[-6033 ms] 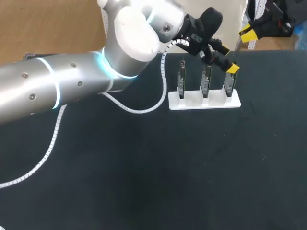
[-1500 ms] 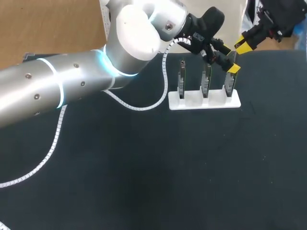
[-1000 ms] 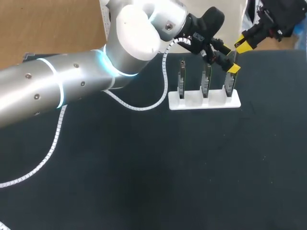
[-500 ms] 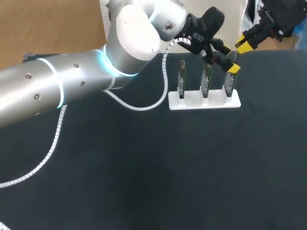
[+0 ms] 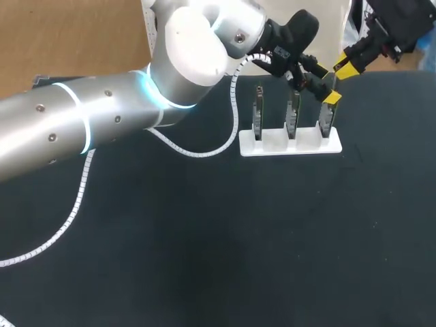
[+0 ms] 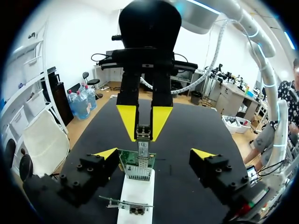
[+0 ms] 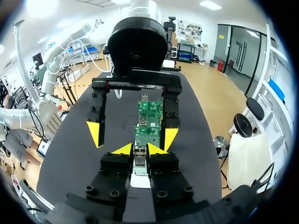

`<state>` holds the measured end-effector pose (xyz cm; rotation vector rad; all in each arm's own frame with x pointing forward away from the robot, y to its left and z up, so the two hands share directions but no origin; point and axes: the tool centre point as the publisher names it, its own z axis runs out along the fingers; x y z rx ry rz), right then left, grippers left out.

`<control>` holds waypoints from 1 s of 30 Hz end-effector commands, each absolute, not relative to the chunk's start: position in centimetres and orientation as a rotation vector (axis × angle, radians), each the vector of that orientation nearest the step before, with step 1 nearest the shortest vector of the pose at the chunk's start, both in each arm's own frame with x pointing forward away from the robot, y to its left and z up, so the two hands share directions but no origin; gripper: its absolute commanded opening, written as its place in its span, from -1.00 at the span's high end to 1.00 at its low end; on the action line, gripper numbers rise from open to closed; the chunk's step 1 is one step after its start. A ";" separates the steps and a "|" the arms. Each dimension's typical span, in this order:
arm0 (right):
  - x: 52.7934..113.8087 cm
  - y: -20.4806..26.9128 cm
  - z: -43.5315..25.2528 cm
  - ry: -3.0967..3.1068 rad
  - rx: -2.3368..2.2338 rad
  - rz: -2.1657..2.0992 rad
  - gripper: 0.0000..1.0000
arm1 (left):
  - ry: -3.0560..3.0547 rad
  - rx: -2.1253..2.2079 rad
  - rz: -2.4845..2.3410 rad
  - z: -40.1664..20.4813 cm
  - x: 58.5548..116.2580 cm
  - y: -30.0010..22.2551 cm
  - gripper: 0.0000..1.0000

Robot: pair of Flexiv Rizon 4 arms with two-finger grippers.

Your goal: Pick up the optical module with the left hand, and insert it into the network port with the right hand.

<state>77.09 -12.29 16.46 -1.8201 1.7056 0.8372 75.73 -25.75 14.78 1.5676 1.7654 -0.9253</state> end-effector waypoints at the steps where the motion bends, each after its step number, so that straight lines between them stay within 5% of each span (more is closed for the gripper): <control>1: 77.1 -12.2 16.4 1.705 -1.815 0.836 1.00 | 1.770 1.572 -0.924 14.8 75.9 -25.8 -1.00; 16: 77.1 -12.2 15.9 1.725 -1.798 0.848 1.00 | 1.770 1.572 -0.924 14.8 75.9 -25.8 -1.00; 17: 77.1 -12.2 15.9 1.729 -1.798 0.846 0.31 | 1.770 1.572 -0.924 14.8 75.9 -25.8 -1.00; 18: 77.1 -12.2 15.9 1.731 -1.798 0.844 -1.00 | 1.770 1.572 -0.924 14.8 75.9 -25.8 -1.00; 30: 77.0 -12.9 16.5 1.742 -1.754 0.848 -1.00 | 1.770 1.572 -0.924 14.8 75.9 -25.8 -1.00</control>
